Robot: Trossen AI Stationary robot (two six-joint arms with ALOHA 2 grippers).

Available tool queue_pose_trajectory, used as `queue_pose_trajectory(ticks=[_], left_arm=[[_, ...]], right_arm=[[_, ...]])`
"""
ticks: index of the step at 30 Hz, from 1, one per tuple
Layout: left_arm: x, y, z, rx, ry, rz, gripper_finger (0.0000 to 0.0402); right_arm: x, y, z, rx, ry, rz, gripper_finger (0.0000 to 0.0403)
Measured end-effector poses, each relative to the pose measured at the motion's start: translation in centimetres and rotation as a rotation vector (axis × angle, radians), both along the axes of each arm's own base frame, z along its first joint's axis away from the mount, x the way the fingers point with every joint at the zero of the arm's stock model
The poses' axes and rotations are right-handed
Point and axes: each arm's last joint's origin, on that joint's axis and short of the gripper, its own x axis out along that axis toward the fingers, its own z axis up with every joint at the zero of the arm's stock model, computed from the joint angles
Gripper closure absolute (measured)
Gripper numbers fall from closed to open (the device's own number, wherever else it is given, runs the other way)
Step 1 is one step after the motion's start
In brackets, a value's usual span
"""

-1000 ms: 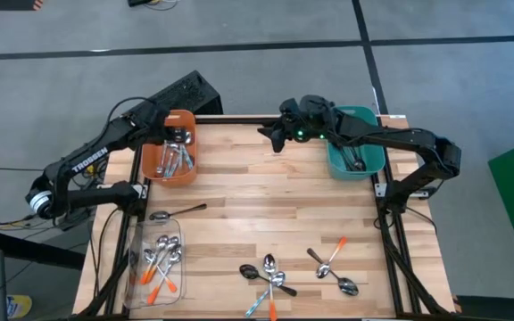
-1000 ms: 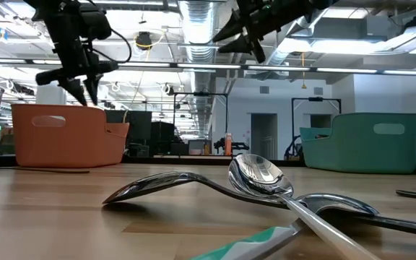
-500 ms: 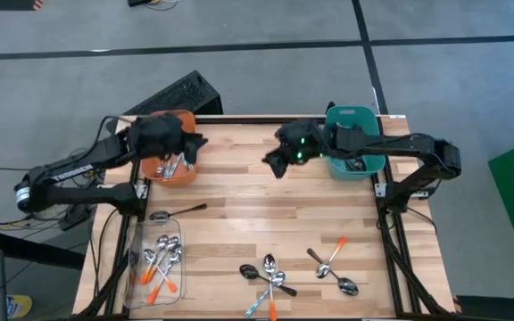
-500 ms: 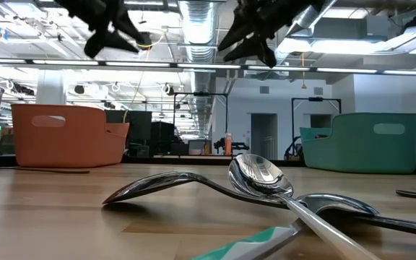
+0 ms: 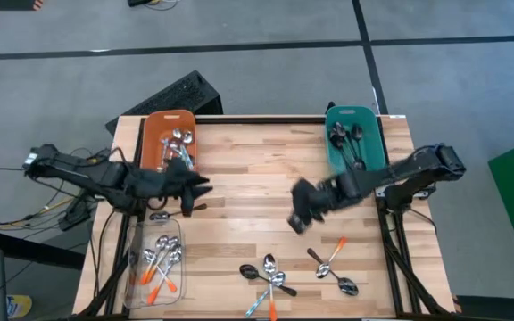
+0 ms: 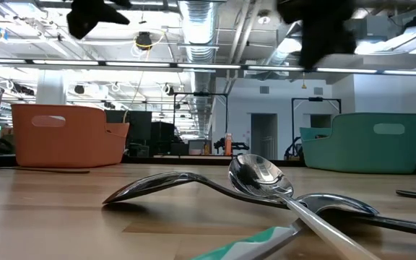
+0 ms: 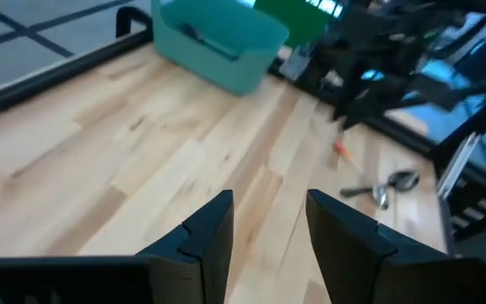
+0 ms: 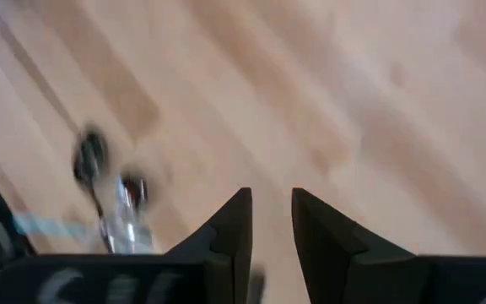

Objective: Sort silverware by color (type)
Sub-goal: Put the orange spoon into the transparent bin

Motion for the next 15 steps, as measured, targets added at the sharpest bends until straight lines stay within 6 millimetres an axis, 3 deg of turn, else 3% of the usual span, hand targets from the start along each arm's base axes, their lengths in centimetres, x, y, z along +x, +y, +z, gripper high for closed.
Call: queue_pose_trajectory(ticks=[4,10,15], left_arm=[[0.6,-1.6,-1.7,-0.008,0.047,0.014,0.0264],[1.6,-3.3,-2.8,-0.064,0.068,-0.008,0.0264],[2.3,-4.3,-3.2,-0.063,0.061,-0.030,0.0264]], right_arm=[[-1.7,3.9,-1.3,0.040,0.088,-0.019,0.0294],[-4.3,9.0,-2.6,0.102,0.139,-0.052,0.0294],[-5.4,11.0,-4.6,0.183,0.242,-0.441,0.0294]])
